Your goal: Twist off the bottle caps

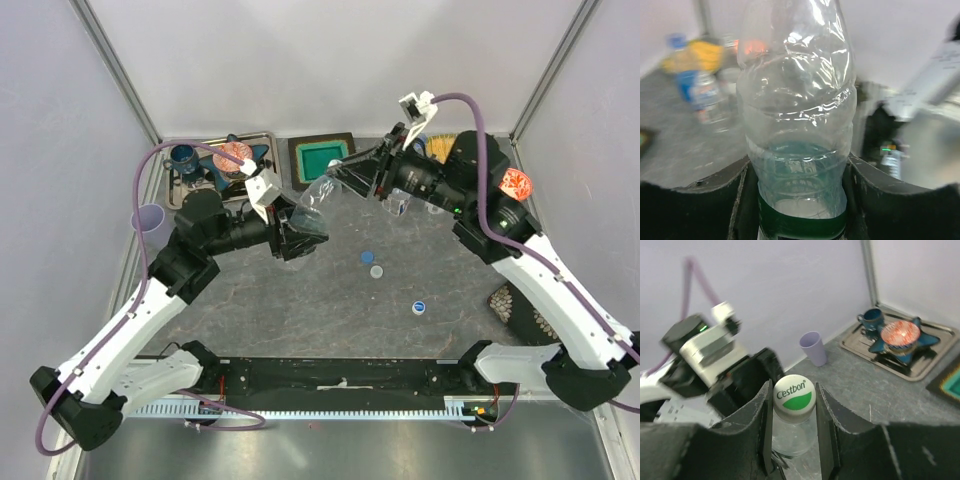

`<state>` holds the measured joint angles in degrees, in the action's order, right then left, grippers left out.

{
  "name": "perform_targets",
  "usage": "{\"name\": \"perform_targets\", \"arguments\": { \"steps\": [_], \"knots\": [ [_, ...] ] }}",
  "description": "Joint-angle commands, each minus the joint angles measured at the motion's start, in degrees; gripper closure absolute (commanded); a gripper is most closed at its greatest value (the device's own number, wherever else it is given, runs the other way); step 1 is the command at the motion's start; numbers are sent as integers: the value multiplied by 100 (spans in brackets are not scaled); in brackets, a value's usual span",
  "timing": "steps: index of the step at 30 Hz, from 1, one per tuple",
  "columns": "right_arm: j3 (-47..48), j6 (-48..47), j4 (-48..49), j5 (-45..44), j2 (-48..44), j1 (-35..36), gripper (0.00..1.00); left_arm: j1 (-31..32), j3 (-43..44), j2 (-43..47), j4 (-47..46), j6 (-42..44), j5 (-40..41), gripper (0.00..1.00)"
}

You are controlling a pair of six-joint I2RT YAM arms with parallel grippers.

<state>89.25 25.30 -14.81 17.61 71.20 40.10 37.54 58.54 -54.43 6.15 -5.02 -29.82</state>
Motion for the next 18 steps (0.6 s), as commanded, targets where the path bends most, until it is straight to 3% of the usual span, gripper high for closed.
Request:
{"name": "perform_targets", "arguments": {
  "steps": [1, 2, 4, 11, 16, 18],
  "knots": [
    [-206, -948, 267, 1779, -351, -37, 100, -545, 114, -93, -1877, -2123, -4052, 58],
    [-346, -983, 346, 2069, -405, -37, 100, -598, 18, -198, -2560, -2431, -4258, 57],
    [-548, -931, 766, 2755, -606, -46, 100, -625, -53, -322, -3039, -3109, -4636, 56],
    [-1076, -939, 1437, 4522, -827, -37, 100, -616, -326, -840, -5447, -5016, -5007, 56],
    [-1383, -904, 1892, 5138, -748, -37, 100, -616, -431, -1288, -7037, -6265, -5016, 56],
    [-1437, -782, 2025, 5200, -730, -37, 100, -616, -449, -1350, -7154, -6415, -5016, 56]
  ]
}}
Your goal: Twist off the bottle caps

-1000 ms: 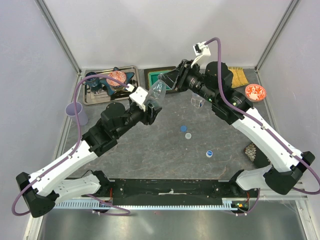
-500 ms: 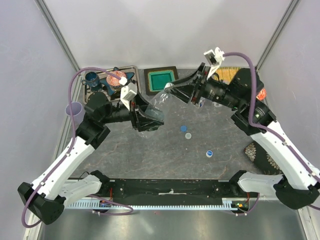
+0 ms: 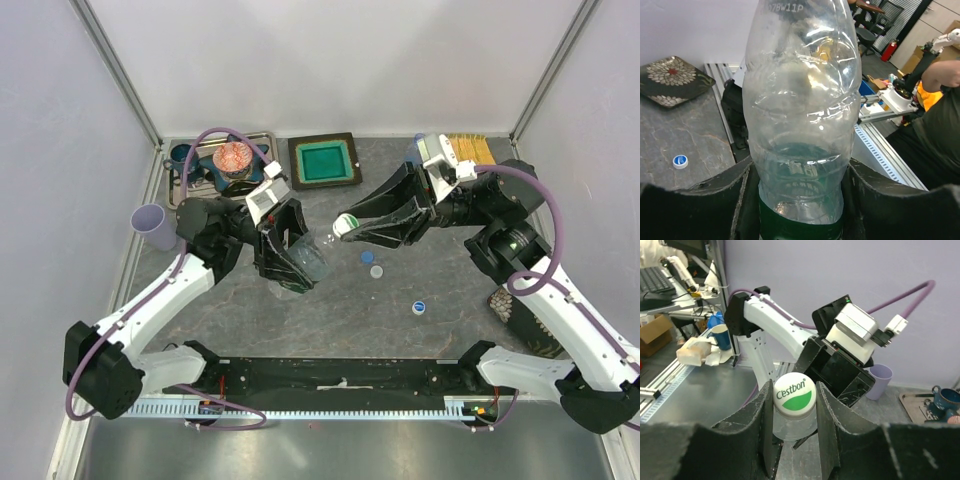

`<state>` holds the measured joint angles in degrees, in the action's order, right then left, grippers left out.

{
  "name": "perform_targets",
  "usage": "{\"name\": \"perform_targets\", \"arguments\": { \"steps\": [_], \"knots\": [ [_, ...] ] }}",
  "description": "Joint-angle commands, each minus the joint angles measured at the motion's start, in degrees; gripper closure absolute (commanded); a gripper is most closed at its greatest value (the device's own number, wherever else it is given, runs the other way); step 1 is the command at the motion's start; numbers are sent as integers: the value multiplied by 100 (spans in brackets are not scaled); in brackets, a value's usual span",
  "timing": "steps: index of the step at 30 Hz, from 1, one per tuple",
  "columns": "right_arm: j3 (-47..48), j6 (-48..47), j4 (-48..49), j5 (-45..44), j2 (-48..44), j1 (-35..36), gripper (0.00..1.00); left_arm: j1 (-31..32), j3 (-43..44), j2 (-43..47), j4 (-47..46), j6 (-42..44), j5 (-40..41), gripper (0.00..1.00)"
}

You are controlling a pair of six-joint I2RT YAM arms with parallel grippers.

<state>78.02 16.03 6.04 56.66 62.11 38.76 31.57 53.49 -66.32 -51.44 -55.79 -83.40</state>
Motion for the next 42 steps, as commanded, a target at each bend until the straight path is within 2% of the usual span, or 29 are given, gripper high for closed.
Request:
{"name": "perform_targets", "arguments": {
  "steps": [1, 3, 5, 7, 10, 11, 12, 15, 17, 20, 25, 28, 29, 34, 40, 42],
  "knots": [
    [-305, 146, -42, 1295, 188, 105, 100, -11, 56, -179, -1404, -1329, 350, 56],
    [-305, 172, -51, 1251, 188, 96, 100, -20, 47, -170, -1343, -1233, 359, 56],
    [-287, 190, -59, 1181, 170, 96, 100, -11, 64, -109, -905, -1023, 368, 56],
    [-261, 216, -86, 909, 144, 96, 100, -20, 73, -39, -457, -505, 385, 56],
    [-156, 269, -173, 497, 109, 79, 100, -19, 152, 181, 1078, 645, 569, 57],
    [-103, 243, -252, 408, 109, 79, 94, -20, 266, 260, 1997, 1031, 648, 57],
    [-50, 216, -331, 320, 117, 79, 88, -20, 319, 382, 2415, 1696, 780, 57],
    [143, 181, -595, -5, 179, 53, 68, -20, 451, 559, 3303, 2421, 991, 56],
    [222, 181, -596, -259, 196, 61, 59, -20, 495, 594, 3517, 2660, 1044, 56],
    [310, 163, -859, -567, 223, 61, 52, -20, 495, 665, 3755, 2827, 1150, 56],
    [503, 146, -1131, -876, 302, 52, 48, -20, 486, 717, 3922, 2960, 1273, 56],
    [548, 155, -1193, -1052, 311, 52, 39, -11, 486, 753, 3992, 3012, 1361, 56],
    [556, 155, -1211, -1087, 320, 52, 30, -19, 486, 779, 4027, 3073, 1405, 56],
    [784, 304, -1246, -1499, 390, 44, 4, -20, 504, 858, 4353, 3381, 1940, 56],
    [1039, 559, -1334, -2088, 583, 52, 2, -20, 469, 893, 4414, 3549, 2556, 56],
    [1110, 716, -1421, -2527, 653, 44, 2, -20, 469, 867, 4432, 3557, 2731, 56]
  ]
}}
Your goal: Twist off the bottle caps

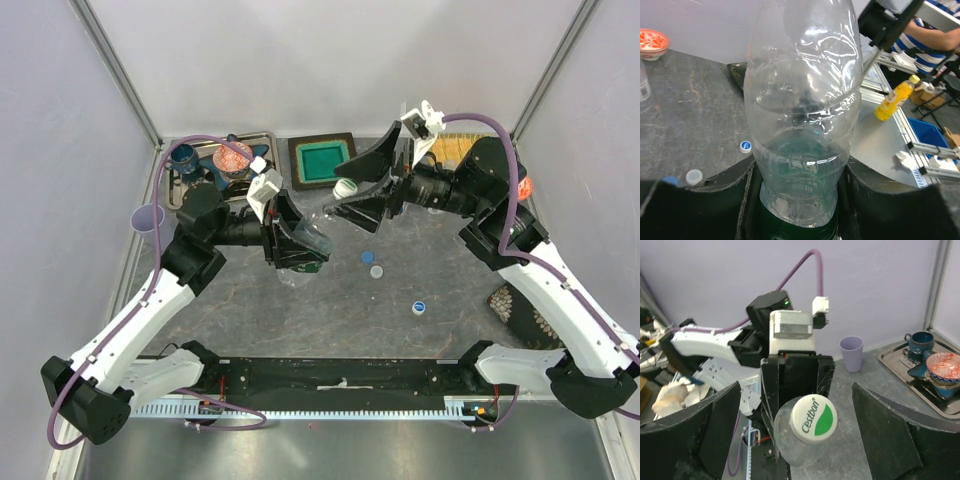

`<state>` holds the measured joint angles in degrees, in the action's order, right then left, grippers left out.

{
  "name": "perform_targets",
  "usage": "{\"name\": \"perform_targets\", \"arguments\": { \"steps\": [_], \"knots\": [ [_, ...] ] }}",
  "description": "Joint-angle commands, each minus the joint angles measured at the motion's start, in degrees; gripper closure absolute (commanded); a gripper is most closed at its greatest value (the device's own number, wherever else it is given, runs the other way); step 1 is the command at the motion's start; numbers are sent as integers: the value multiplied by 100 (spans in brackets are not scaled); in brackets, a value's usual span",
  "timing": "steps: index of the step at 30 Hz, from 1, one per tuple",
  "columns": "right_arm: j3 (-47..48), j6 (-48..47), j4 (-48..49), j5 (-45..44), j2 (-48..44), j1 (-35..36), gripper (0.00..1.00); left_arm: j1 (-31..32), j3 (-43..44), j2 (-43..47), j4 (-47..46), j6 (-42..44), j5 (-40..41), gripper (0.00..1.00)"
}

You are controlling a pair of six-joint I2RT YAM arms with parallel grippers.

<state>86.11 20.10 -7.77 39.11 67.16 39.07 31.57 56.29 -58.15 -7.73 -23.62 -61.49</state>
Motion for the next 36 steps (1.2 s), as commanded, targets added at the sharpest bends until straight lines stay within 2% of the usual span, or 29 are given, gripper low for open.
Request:
{"name": "perform_targets", "arguments": {
  "steps": [1, 9, 14, 19, 25, 30, 36],
  "knots": [
    [345, 337, -49, -913, 166, 22, 2, -11, 189, 58, 78, 349, 620, 56],
    [504, 626, -190, -2230, 272, 22, 2, 33, 145, 172, 456, 761, 1779, 55],
    [539, 653, -207, -2548, 280, 13, 2, 94, 136, 234, 737, 1051, 2527, 55],
    [504, 776, -243, -2829, 263, 22, 2, 261, 84, 339, 1097, 1324, 3669, 55],
    [626, 1040, -392, -3252, 324, 22, 2, 595, 66, 453, 1291, 1614, 5093, 55],
    [846, 1391, -690, -3445, 544, 22, 2, 1113, 84, 462, 1361, 1948, 6401, 55],
    [1065, 1550, -910, -3489, 904, 136, 2, 1562, 119, 357, 1362, 2195, 7247, 55]
  ]
}}
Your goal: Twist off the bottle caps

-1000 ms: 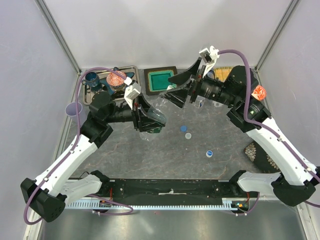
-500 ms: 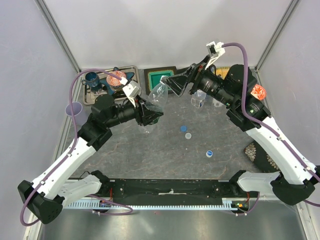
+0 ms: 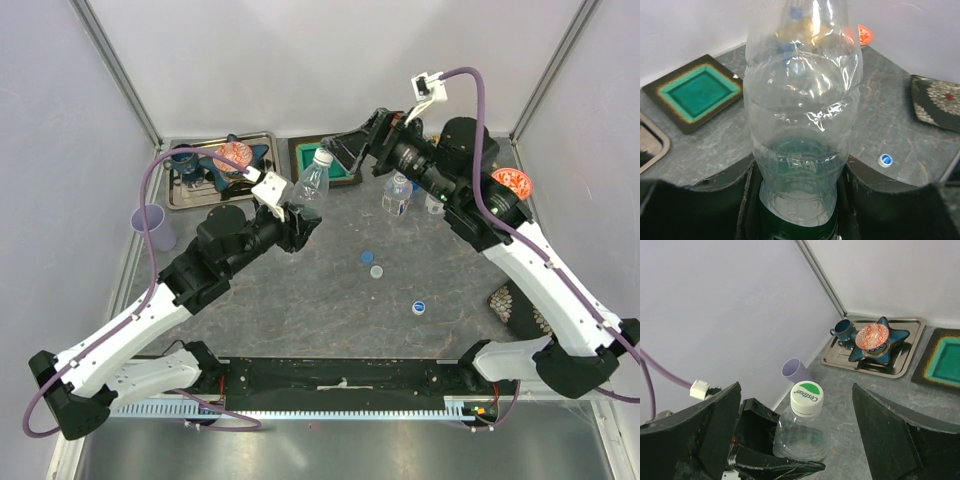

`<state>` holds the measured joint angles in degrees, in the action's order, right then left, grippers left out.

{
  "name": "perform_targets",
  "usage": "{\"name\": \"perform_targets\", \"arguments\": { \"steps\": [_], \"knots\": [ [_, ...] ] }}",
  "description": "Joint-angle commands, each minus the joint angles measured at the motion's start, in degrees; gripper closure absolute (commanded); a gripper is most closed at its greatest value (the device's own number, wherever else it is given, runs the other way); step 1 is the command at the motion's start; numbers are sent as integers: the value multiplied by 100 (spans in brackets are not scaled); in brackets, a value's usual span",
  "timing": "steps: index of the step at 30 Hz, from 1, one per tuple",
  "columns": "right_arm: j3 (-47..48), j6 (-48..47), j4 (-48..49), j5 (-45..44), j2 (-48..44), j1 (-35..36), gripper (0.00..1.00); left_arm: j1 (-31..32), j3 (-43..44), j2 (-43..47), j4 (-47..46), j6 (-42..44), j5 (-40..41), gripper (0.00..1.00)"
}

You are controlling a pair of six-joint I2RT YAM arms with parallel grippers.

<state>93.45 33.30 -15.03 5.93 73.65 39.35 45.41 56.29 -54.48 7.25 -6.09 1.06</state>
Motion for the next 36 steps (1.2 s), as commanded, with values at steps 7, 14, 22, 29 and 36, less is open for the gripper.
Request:
{"name": "perform_targets", "arguments": {
  "steps": [7, 14, 22, 29, 36],
  "knots": [
    [534, 115, -527, -418, 615, 283, 8, 337, 180, -63, -136, 512, 1177, 55],
    [543, 107, -607, -426, 765, 301, 23, 372, 198, -107, -136, 547, 1186, 55],
    [446, 71, -414, -479, 748, 310, 26, 381, 180, -116, -127, 573, 1168, 55],
    [341, 71, -273, -479, 730, 310, 32, 381, 172, -133, -127, 565, 1125, 55],
    [235, 89, -150, -374, 739, 310, 52, 381, 136, -151, -136, 530, 1089, 55]
  ]
}}
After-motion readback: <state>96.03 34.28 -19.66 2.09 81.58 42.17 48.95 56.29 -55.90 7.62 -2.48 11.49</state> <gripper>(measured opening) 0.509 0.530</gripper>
